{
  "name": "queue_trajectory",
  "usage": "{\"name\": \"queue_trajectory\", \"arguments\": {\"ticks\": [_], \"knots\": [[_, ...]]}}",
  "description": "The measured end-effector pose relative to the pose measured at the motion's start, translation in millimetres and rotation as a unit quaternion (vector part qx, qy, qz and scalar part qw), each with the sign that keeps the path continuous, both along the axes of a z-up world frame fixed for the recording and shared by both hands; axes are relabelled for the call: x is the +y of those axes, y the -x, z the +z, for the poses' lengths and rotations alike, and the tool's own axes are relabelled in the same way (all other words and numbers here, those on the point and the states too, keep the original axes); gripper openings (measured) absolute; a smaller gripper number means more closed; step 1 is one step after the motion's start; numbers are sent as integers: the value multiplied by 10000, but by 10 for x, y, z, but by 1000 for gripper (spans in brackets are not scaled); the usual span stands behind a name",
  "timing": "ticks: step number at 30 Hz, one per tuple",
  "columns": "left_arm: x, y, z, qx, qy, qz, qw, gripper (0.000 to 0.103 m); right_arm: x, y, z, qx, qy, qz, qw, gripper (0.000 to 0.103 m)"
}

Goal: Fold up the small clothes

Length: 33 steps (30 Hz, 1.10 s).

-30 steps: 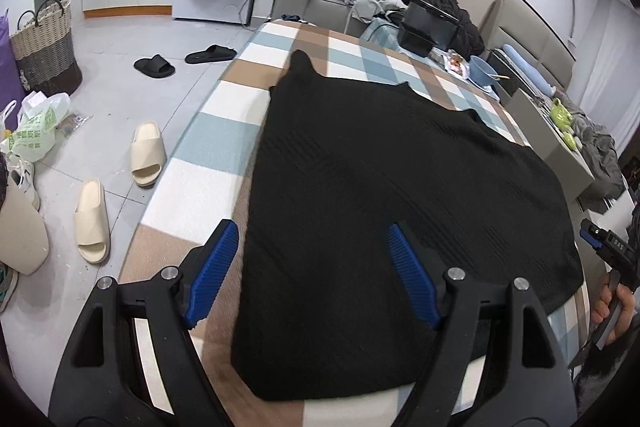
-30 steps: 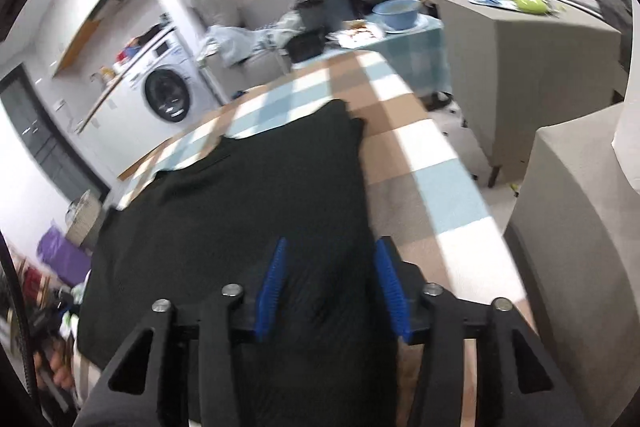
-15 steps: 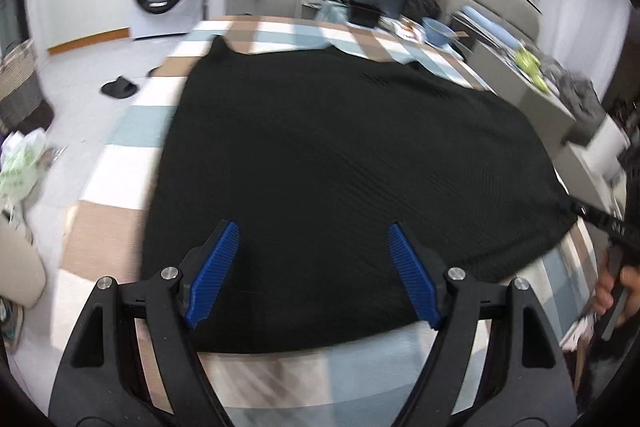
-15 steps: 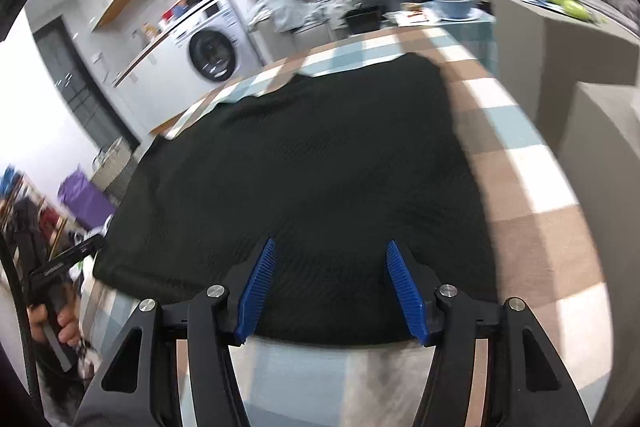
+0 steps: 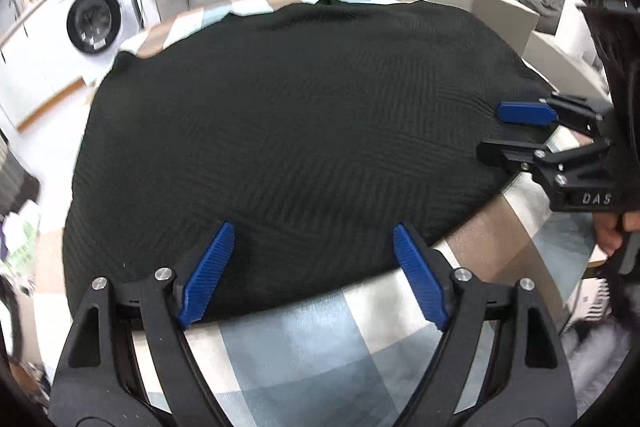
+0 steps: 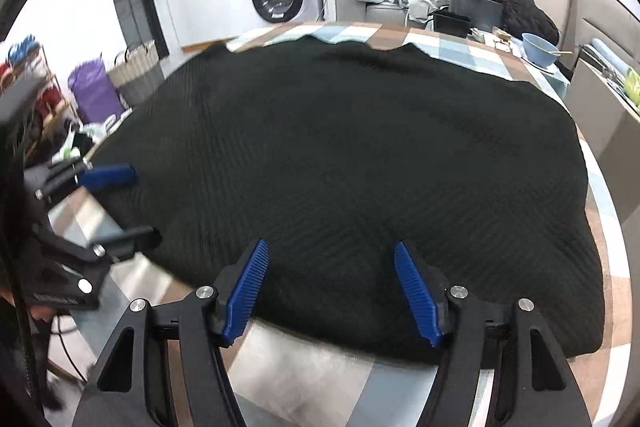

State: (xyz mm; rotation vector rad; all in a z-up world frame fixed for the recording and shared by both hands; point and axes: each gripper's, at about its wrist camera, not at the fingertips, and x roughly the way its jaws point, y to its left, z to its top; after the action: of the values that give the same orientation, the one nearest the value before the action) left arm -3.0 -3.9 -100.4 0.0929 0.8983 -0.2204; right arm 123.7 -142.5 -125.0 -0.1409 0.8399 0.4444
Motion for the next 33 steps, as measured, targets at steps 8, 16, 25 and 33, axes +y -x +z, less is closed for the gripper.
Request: {"name": "queue_trajectory", "arguments": {"ticks": [8,16,25,33], "knots": [[61,47,-32,-107,82,4,9999,82,-401,118,2,118,271,-416,9987,80],[85,24,-30,-112,111,40,9999,84,-201,68,102,167,242,-371,9989,81],[136,-30,-22,-81,300,70,9995,85,373,-16,15,161,646,361,9971,82],[188,-33,-18,-54,455,57,9989,85,17,-2,3,268,527,-27,9982,83]]}}
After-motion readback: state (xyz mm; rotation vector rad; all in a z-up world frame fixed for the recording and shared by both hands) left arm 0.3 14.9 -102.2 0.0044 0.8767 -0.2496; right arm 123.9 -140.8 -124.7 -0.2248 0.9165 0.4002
